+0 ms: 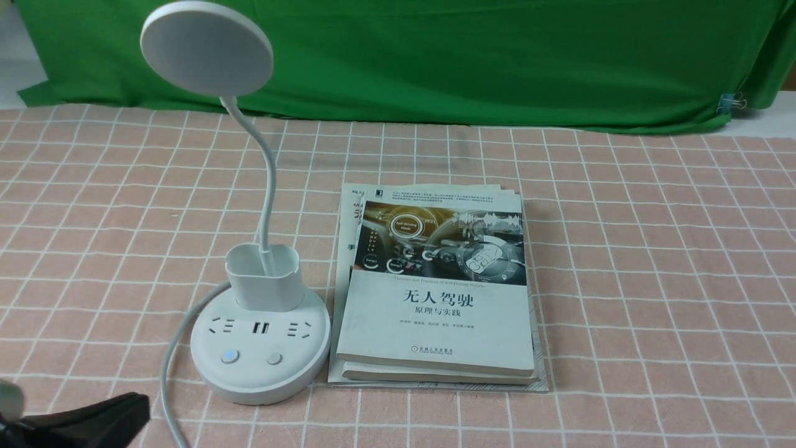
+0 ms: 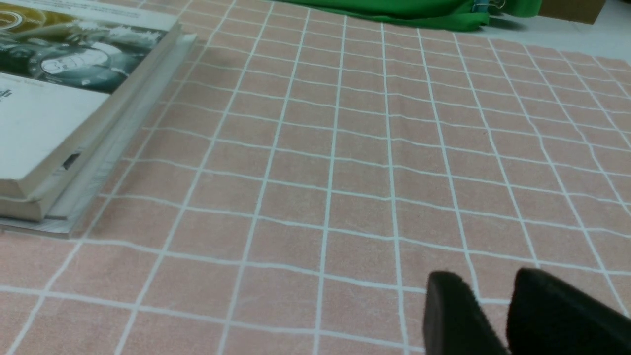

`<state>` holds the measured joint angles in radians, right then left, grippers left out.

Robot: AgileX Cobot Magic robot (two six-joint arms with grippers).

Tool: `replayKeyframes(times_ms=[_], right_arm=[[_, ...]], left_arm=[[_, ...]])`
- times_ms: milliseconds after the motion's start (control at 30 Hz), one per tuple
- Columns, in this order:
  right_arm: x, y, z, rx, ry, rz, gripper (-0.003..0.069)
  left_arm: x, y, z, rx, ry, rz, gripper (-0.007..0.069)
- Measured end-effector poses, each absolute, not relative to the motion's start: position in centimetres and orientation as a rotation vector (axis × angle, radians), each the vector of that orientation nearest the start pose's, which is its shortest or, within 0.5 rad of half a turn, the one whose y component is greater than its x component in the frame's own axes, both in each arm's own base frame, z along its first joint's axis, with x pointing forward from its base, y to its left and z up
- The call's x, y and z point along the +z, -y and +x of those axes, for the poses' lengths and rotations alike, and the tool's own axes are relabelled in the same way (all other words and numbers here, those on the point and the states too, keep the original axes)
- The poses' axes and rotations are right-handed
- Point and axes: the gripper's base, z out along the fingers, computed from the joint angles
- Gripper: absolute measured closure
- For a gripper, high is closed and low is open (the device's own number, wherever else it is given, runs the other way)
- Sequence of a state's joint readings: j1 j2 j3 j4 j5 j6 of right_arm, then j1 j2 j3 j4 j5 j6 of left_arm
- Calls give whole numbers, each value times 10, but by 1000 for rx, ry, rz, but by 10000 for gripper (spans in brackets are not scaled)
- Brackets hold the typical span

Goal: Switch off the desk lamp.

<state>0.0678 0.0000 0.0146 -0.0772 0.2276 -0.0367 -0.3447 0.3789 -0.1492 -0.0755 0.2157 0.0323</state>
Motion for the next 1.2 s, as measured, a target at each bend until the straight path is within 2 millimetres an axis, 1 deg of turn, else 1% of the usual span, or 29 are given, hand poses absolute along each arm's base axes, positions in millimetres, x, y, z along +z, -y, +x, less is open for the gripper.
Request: replayKeyframes(times_ms=[67, 100, 133, 167, 233, 300, 367, 433, 533, 1200], right_arm=[[188, -2, 56, -48, -1719, -142, 419], [188, -2, 56, -48, -1719, -142, 419], [188, -2, 56, -48, -1719, -142, 419], [188, -2, 56, -48, -1719, -142, 419], [188, -2, 56, -48, -1719, -142, 419], [188, -2, 56, -48, -1719, -142, 419], [188, -2, 56, -48, -1719, -142, 419], [188, -2, 56, -48, -1719, -142, 419], [188, -2, 56, -48, -1719, -142, 419], [188, -2, 56, -48, -1719, -142, 419]], left_arm=[[211, 19, 75, -213, -1845, 182, 620], [211, 19, 74, -214, -1840, 182, 620], [204, 12, 68, -166, -1794, 95, 620], [203, 11, 67, -161, -1789, 85, 620], [193, 4, 61, -105, -1743, -16, 620], [193, 2, 57, -90, -1700, -71, 620], [191, 1, 56, -91, -1710, -102, 620], [187, 2, 55, -100, -1755, -116, 620], [185, 2, 55, -104, -1776, -119, 620], [184, 2, 55, -106, -1782, -120, 620]])
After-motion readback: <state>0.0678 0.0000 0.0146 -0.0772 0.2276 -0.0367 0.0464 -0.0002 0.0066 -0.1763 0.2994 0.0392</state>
